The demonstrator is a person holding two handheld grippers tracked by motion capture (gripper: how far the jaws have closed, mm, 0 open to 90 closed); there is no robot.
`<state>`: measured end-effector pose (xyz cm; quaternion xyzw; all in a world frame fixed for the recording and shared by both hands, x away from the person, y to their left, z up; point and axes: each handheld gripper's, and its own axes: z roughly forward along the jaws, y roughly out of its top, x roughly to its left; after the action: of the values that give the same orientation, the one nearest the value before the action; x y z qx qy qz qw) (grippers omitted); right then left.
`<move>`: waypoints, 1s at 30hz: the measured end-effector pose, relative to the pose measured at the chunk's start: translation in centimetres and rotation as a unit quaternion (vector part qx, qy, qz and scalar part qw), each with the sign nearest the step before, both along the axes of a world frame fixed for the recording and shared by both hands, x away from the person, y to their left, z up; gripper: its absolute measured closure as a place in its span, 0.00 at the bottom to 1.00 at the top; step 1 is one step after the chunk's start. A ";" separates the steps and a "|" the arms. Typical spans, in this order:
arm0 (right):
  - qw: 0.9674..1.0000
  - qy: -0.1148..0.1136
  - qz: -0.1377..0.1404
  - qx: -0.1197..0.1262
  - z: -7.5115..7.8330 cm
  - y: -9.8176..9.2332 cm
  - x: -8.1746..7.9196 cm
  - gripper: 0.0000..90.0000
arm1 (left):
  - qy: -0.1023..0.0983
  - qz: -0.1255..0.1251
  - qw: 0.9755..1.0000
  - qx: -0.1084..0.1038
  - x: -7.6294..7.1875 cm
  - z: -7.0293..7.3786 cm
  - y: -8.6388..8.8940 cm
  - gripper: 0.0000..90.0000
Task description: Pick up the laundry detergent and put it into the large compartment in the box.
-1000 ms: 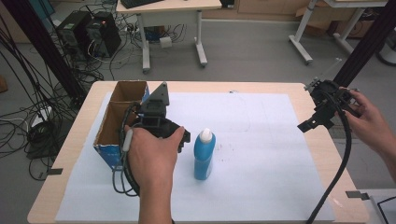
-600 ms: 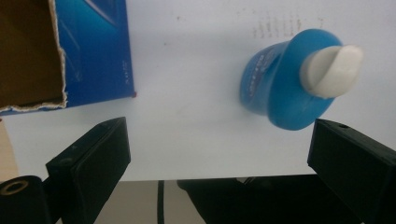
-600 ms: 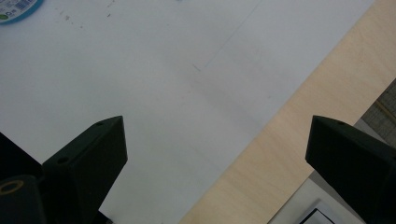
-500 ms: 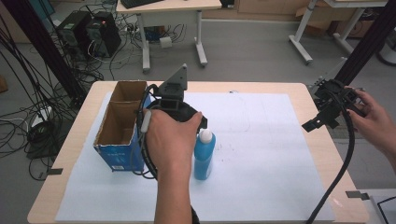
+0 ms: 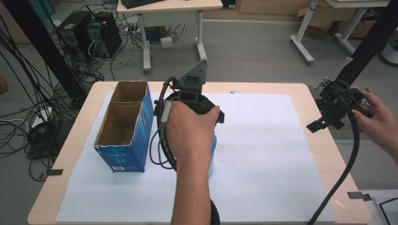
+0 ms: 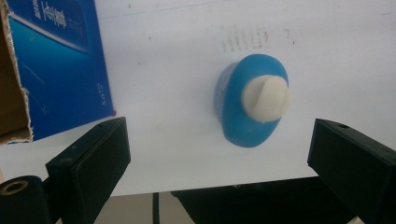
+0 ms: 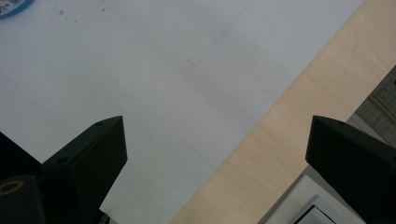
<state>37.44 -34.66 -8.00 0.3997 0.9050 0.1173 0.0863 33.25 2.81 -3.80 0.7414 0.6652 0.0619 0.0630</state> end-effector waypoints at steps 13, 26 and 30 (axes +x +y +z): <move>1.000 0.000 0.000 0.002 0.1 -0.4 -0.2 0.06 | 0.004 -0.021 1.000 -0.002 1.0 -1.1 -1.8 0.07; 1.000 0.001 -0.002 0.002 0.1 -0.7 -0.4 0.06 | 0.012 -0.034 0.999 -0.007 1.7 -2.7 -2.6 0.07; 1.000 0.001 -0.001 0.003 0.1 -0.8 -0.5 0.06 | 0.016 -0.037 0.999 -0.008 2.0 -3.3 -2.8 0.07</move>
<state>36.97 -35.44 -7.93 0.4010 0.9043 0.1198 0.0846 35.22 0.02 -7.09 0.7660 0.6385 0.0427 0.0608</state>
